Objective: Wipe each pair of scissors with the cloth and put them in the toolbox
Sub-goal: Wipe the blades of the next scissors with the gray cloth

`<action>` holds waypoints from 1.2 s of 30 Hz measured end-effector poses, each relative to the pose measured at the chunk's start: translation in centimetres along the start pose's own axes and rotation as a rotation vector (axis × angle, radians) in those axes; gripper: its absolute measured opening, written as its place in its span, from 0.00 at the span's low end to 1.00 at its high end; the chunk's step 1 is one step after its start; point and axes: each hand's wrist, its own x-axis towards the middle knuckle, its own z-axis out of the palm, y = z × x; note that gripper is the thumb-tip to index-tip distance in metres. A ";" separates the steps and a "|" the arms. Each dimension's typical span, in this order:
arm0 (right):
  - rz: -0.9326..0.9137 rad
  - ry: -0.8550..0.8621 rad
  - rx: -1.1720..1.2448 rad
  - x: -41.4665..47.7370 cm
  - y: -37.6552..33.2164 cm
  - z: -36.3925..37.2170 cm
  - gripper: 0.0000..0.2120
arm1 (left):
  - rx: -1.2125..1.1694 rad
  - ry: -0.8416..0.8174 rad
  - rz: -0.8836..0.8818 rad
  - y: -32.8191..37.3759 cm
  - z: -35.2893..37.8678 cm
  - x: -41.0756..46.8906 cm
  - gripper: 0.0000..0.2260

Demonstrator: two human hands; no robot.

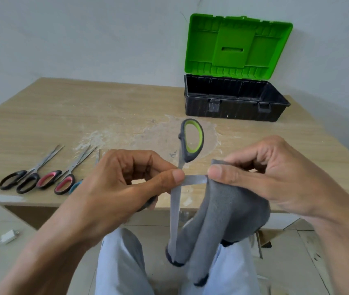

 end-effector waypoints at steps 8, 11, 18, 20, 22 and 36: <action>-0.046 0.007 -0.051 -0.1 0.5 1.1 0.13 | -0.003 0.003 0.025 0.1 0.8 0.3 0.08; -0.054 -0.033 -0.031 0.4 0.3 1.6 0.12 | -0.027 -0.008 0.006 0.1 0.7 0.3 0.08; 0.019 -0.145 -0.016 0.1 0.8 0.9 0.23 | -0.072 0.000 -0.055 -0.5 0.0 0.3 0.09; 0.047 -0.158 0.030 0.0 0.5 0.2 0.15 | -0.078 -0.004 -0.058 -0.8 -0.3 0.3 0.10; 0.066 -0.106 0.051 0.0 0.5 -0.3 0.13 | -0.069 -0.008 -0.053 -0.8 -0.5 0.2 0.12; 0.001 0.057 0.071 -0.5 0.8 0.4 0.12 | 0.036 0.022 0.023 0.6 0.3 0.4 0.08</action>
